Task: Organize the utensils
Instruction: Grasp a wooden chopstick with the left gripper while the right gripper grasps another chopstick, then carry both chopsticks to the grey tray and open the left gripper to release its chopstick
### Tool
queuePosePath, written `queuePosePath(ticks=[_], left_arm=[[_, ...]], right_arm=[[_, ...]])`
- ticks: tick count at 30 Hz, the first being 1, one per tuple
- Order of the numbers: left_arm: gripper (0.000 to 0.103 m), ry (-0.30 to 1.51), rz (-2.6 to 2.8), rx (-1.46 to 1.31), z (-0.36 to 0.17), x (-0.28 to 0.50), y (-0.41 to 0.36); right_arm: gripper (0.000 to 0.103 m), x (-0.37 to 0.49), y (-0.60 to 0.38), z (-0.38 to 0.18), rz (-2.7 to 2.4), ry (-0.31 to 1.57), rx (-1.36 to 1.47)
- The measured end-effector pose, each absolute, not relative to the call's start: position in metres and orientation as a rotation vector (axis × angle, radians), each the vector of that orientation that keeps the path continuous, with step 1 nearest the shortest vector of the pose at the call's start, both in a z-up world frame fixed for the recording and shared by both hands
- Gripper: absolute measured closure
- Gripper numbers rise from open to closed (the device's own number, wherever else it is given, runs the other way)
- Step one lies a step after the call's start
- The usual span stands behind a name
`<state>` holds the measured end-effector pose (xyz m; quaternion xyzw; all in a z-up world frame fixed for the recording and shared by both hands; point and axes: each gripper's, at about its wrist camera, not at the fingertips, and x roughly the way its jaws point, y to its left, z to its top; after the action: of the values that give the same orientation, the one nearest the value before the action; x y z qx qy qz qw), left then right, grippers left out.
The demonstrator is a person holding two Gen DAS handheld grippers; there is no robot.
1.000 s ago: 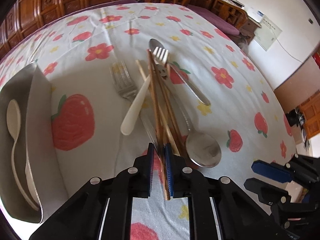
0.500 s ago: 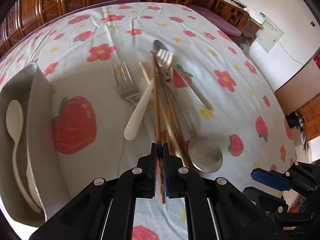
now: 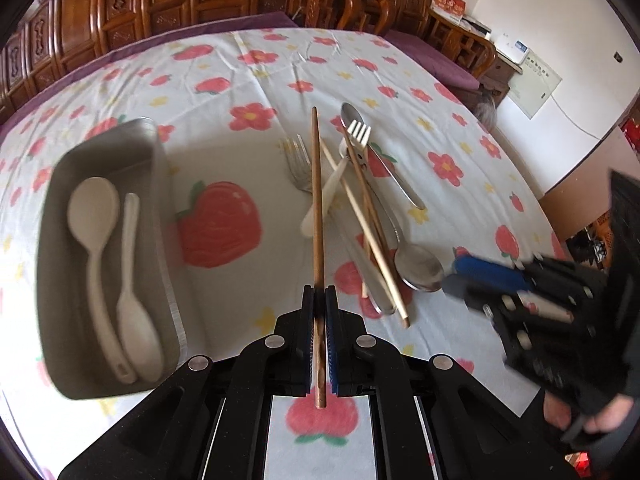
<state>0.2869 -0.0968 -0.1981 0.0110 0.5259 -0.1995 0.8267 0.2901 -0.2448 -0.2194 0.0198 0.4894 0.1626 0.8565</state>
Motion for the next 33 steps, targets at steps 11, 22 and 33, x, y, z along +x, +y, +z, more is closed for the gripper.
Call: queuePosePath(ticks=[11,22,33], left_arm=[[0.098,1.075,-0.410,0.009,-0.182,0.280,-0.076],[0.098,1.054,-0.425,0.005,-0.173,0.272,-0.071],[0.098,1.028,-0.414,-0.006,-0.162,0.263,-0.060]], right_arm=[[0.088,0.353,-0.234,-0.243,0.326,1.083,0.079],[0.092,0.370,-0.226,-0.258,0.276,1.160,0.065],[0.097,0.374,-0.224,-0.256,0.234,1.188,0.146]])
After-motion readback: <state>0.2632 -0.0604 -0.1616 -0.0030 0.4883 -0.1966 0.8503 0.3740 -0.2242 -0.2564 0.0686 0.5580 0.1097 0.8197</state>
